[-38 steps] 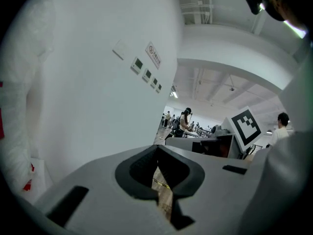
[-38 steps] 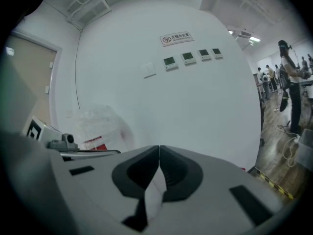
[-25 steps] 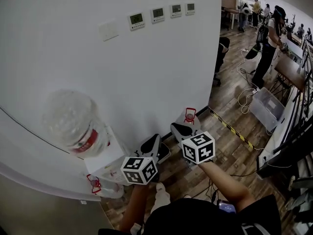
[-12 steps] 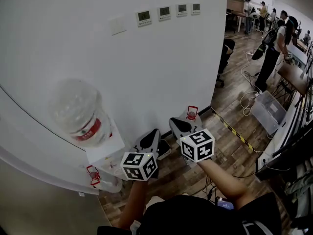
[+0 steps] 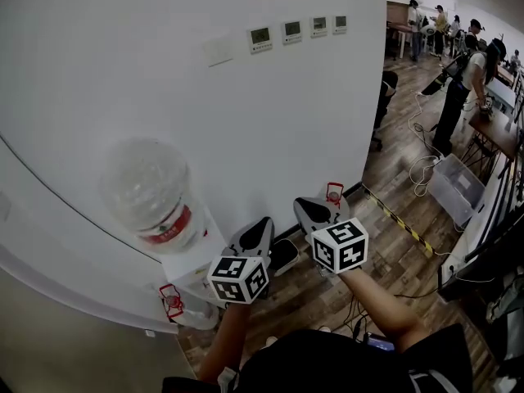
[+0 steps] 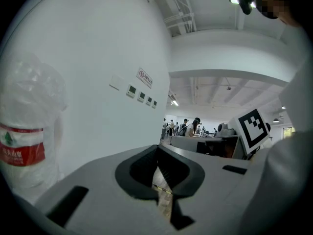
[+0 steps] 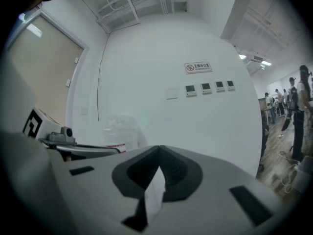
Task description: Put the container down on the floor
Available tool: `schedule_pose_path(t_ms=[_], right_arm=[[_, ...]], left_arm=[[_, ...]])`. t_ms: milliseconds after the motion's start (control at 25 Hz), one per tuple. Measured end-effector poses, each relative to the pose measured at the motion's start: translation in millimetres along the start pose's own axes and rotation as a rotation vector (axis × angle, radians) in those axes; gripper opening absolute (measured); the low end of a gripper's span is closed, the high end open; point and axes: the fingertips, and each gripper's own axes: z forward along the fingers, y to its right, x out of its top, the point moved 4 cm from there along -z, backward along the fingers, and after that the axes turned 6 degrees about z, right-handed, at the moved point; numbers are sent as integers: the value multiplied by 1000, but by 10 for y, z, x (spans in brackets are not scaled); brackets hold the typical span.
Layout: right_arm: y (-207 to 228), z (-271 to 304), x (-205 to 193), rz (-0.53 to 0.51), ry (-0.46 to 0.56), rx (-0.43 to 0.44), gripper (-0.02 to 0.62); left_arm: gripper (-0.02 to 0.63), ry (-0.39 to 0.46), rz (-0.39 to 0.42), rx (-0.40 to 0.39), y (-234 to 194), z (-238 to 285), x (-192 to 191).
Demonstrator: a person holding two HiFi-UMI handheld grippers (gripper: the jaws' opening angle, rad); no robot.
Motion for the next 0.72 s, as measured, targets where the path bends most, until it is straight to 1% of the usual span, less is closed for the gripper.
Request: schedule_pose_path(t_ms=[200, 520, 720], right_arm=[[-137, 105, 0, 13, 14, -19, 31], [-202, 252, 15, 13, 14, -51, 31], [-185, 299, -21, 15, 6, -63, 31]], left_arm=[[15, -5, 27, -31, -120, -48, 43], [15, 13, 18, -44, -325, -79, 91], [15, 17, 4, -54, -372, -48, 58]])
